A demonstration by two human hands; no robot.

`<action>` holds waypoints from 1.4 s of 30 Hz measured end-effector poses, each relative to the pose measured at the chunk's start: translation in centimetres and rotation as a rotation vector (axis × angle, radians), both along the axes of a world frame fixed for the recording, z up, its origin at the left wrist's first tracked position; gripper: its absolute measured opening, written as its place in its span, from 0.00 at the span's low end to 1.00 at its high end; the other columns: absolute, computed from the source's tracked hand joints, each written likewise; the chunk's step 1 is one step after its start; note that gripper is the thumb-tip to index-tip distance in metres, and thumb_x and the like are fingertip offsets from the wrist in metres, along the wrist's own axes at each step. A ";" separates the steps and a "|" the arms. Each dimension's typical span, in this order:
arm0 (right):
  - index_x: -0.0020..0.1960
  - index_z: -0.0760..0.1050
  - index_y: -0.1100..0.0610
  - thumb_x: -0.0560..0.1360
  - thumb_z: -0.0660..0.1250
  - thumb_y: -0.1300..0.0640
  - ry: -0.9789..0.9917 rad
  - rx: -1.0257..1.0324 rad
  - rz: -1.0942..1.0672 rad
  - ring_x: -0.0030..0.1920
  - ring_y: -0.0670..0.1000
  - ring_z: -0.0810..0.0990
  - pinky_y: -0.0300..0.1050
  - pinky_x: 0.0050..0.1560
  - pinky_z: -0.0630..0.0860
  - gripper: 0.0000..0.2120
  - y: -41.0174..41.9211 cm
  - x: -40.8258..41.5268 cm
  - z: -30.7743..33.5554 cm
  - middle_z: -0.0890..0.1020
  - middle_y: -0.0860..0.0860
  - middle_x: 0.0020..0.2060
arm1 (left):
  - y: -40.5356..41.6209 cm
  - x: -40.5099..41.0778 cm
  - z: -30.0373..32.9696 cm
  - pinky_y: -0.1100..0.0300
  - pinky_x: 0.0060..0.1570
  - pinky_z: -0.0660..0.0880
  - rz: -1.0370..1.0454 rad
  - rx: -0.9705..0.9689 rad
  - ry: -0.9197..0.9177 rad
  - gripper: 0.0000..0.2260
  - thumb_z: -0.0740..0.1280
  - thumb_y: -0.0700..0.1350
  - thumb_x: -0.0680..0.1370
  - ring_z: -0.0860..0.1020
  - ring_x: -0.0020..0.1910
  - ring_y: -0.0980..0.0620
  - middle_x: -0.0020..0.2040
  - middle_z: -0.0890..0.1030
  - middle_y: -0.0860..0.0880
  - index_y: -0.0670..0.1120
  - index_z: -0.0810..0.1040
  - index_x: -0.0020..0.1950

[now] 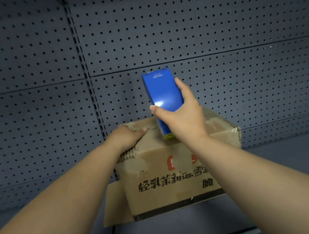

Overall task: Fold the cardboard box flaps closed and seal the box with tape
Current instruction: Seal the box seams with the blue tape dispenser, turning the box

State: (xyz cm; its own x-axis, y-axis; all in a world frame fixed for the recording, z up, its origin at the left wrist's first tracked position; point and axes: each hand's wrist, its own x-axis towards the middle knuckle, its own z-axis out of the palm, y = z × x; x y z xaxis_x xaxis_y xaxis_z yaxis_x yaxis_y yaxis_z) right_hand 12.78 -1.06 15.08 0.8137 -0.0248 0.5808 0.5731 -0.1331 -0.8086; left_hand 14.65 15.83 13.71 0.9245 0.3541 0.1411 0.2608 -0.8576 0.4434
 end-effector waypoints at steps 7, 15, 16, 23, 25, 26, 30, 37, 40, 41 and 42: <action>0.73 0.58 0.43 0.67 0.75 0.48 -0.037 0.044 -0.023 0.55 0.38 0.68 0.34 0.54 0.64 0.40 -0.8 -4.0 -1.6 0.65 0.26 0.51 | -1.6 -4.1 -1.0 0.53 0.51 0.73 0.054 0.046 -0.129 0.35 0.56 0.66 0.74 0.73 0.59 0.41 0.71 0.60 0.40 0.45 0.58 0.73; 0.75 0.54 0.45 0.65 0.76 0.48 -0.040 0.052 -0.041 0.66 0.43 0.69 0.39 0.61 0.67 0.45 -3.6 -10.5 -3.6 0.68 0.40 0.69 | -5.2 -11.8 -4.0 0.51 0.54 0.72 0.026 0.012 -0.473 0.36 0.61 0.62 0.74 0.71 0.63 0.40 0.73 0.55 0.42 0.44 0.52 0.75; 0.75 0.54 0.47 0.65 0.76 0.48 -0.034 0.046 -0.040 0.66 0.42 0.69 0.36 0.60 0.67 0.46 -3.9 -11.4 -3.9 0.67 0.40 0.68 | -5.6 -12.7 -4.6 0.50 0.55 0.72 0.027 0.006 -0.500 0.37 0.61 0.62 0.74 0.70 0.65 0.39 0.74 0.54 0.42 0.45 0.51 0.75; 0.74 0.56 0.49 0.65 0.76 0.49 0.039 0.000 -0.026 0.60 0.35 0.67 0.28 0.54 0.64 0.44 -6.3 -16.1 -6.6 0.67 0.36 0.62 | -9.5 -17.8 -8.6 0.50 0.69 0.59 -0.013 -0.128 -0.583 0.46 0.66 0.57 0.73 0.50 0.75 0.45 0.77 0.43 0.43 0.44 0.35 0.75; 0.73 0.57 0.48 0.65 0.77 0.49 0.069 -0.001 -0.027 0.61 0.39 0.70 0.34 0.55 0.67 0.43 -6.7 -16.9 -7.5 0.68 0.36 0.60 | -10.1 -18.6 -9.1 0.50 0.70 0.58 -0.027 -0.260 -0.563 0.50 0.70 0.54 0.72 0.49 0.76 0.47 0.77 0.42 0.45 0.46 0.32 0.74; 0.73 0.58 0.48 0.65 0.77 0.49 0.080 -0.003 -0.027 0.62 0.41 0.71 0.36 0.56 0.68 0.43 -6.9 -17.3 -7.9 0.69 0.36 0.59 | -10.4 -18.9 -9.4 0.50 0.69 0.59 -0.026 -0.313 -0.547 0.52 0.72 0.52 0.71 0.51 0.75 0.47 0.77 0.43 0.45 0.47 0.30 0.73; 0.71 0.60 0.46 0.64 0.77 0.49 0.091 -0.022 -0.014 0.63 0.43 0.73 0.42 0.60 0.73 0.41 -7.5 -18.2 -9.2 0.72 0.39 0.63 | -10.9 -19.7 -10.7 0.50 0.59 0.70 0.036 -0.366 -0.435 0.57 0.75 0.49 0.69 0.66 0.70 0.44 0.76 0.53 0.42 0.52 0.26 0.71; 0.69 0.63 0.46 0.63 0.78 0.50 0.093 -0.033 -0.002 0.60 0.42 0.75 0.41 0.56 0.76 0.39 -8.0 -18.4 -9.9 0.74 0.40 0.61 | -11.0 -18.7 -11.1 0.55 0.48 0.71 0.085 -0.334 -0.382 0.58 0.76 0.52 0.67 0.73 0.62 0.44 0.72 0.63 0.39 0.52 0.26 0.71; 0.69 0.64 0.46 0.63 0.78 0.51 0.087 -0.035 0.019 0.56 0.37 0.76 0.37 0.53 0.75 0.39 -8.1 -18.3 -9.8 0.75 0.36 0.57 | -10.9 -18.0 -10.7 0.54 0.52 0.69 0.044 -0.375 -0.308 0.57 0.75 0.49 0.69 0.71 0.65 0.45 0.73 0.62 0.41 0.51 0.26 0.71; 0.69 0.64 0.46 0.63 0.78 0.51 0.085 -0.039 0.028 0.54 0.33 0.75 0.35 0.51 0.75 0.39 -8.1 -18.3 -9.7 0.75 0.33 0.55 | -10.7 -17.9 -10.4 0.54 0.55 0.69 0.020 -0.395 -0.264 0.56 0.75 0.49 0.69 0.69 0.66 0.45 0.74 0.60 0.41 0.51 0.26 0.71; 0.69 0.64 0.45 0.63 0.78 0.52 0.088 -0.039 0.037 0.52 0.30 0.74 0.34 0.50 0.74 0.38 -8.2 -18.3 -9.6 0.73 0.30 0.53 | -10.2 -17.8 -10.0 0.53 0.57 0.68 -0.002 -0.411 -0.217 0.57 0.75 0.50 0.69 0.68 0.68 0.44 0.75 0.59 0.41 0.51 0.26 0.71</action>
State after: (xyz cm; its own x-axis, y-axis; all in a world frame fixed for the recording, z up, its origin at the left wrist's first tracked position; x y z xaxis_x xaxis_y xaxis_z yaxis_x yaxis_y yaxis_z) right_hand -5.50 -9.24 5.48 0.8613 0.0277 0.5073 0.5056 -0.1449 -0.8505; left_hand -3.11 5.65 3.69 0.8896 0.4197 0.1802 0.1228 -0.5998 0.7906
